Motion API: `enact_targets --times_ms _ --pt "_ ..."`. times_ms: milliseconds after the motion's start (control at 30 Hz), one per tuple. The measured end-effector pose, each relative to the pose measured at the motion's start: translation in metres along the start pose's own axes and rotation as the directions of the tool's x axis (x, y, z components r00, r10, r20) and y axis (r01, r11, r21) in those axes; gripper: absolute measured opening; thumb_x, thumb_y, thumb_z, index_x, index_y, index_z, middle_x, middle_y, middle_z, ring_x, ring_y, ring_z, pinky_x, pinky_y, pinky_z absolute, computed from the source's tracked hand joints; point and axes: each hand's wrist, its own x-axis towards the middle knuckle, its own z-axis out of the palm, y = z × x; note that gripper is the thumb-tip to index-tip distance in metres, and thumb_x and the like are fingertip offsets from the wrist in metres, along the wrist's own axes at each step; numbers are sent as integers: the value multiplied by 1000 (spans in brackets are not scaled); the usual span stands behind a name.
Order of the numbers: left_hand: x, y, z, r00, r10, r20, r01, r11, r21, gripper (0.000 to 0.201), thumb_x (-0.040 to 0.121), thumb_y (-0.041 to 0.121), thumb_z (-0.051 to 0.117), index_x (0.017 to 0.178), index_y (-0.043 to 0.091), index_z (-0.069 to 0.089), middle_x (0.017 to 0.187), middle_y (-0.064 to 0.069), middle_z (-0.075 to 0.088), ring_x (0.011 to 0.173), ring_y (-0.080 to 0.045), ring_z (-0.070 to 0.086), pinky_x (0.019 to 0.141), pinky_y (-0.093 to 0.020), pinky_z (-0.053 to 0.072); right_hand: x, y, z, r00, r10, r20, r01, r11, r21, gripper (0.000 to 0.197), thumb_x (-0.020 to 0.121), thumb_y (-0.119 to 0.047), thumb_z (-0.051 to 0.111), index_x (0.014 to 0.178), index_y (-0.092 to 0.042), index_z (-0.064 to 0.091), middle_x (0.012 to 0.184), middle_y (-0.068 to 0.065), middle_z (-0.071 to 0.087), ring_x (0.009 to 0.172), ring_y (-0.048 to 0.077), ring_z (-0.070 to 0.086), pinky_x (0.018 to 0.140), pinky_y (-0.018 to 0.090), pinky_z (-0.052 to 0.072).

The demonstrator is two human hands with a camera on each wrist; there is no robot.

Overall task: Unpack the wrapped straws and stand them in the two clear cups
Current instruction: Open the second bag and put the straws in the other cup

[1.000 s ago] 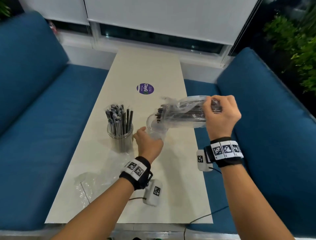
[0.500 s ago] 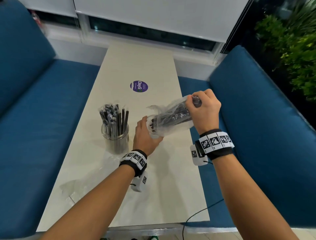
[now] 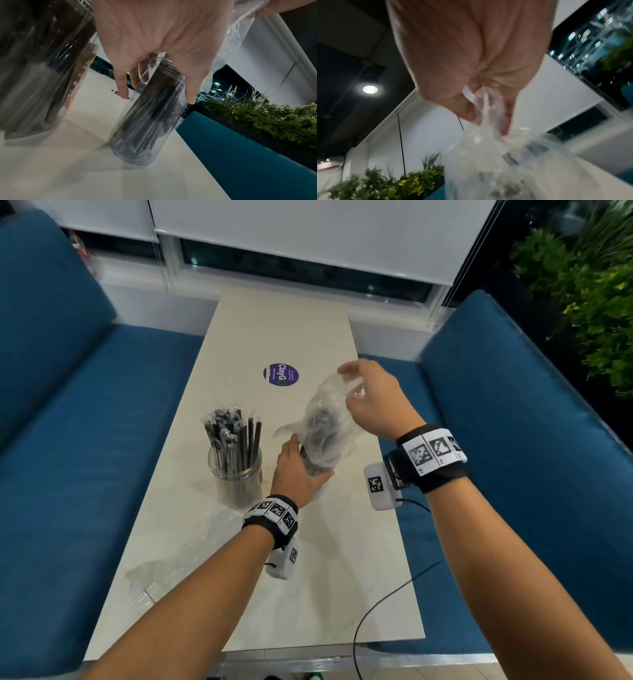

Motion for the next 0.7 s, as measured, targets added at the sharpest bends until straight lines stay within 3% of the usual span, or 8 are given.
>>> enact_targets --times_ms 67,100,200,267,300,433,567,700 --pt "-8 5 0 999 27 19 -27 1000 3 108 75 46 93 160 16 34 156 -9 47 143 -30 50 115 -51 48 -15 2 -5 981 17 -192 9 991 131 52 93 -8 65 142 -19 51 133 1 61 98 4 60 81 -1 39" --pt "-8 4 -1 1000 26 16 -26 1000 5 107 75 45 93 160 16 34 156 -9 47 144 -30 49 116 -49 47 -16 3 -4 982 35 -187 1 982 189 59 93 -16 72 146 -21 47 135 0 61 100 3 63 84 1 41" --pt "-6 4 -1 1000 18 2 -18 1000 -14 101 74 39 95 154 13 40 150 -11 52 140 -32 53 112 -40 48 -24 9 1 999 43 0 -41 972 230 94 84 -47 83 158 -30 28 157 -4 46 134 13 54 111 25 42" --pt "-6 7 -1 1000 4 1 -4 1000 -22 99 74 34 96 154 11 41 148 -12 53 139 -32 53 111 -39 46 -29 13 4 998 -53 40 46 988 146 99 83 -43 85 161 -32 25 163 -5 39 146 14 41 119 31 34" --pt "-6 7 -1 1000 -3 -1 3 1000 -25 97 75 33 96 153 10 42 147 -12 54 139 -32 53 111 -39 46 -32 13 6 995 -81 60 74 991 111 95 84 -36 84 161 -32 28 159 -5 43 143 16 44 118 32 36" --pt "-5 7 -2 1000 -7 0 7 1000 -15 100 75 37 96 154 9 41 147 -12 53 140 -33 52 114 -43 47 -35 10 15 999 -4 -32 9 987 163 64 93 -13 75 147 -32 48 120 -4 62 97 12 64 90 22 54" --pt "-6 5 -3 1000 -2 -5 2 1000 -14 111 73 40 96 161 12 33 156 -10 49 145 -32 50 117 -46 46 -30 12 11 979 58 -198 -10 971 239 51 93 -12 74 139 -25 55 111 1 69 85 3 62 73 -1 44" --pt "-5 6 -5 1000 0 10 0 1000 -6 111 73 39 96 161 16 32 158 -9 47 146 -32 49 118 -48 46 -28 14 2 958 106 -268 -37 967 251 46 93 -20 75 135 -22 56 113 -3 70 92 4 67 76 2 45"
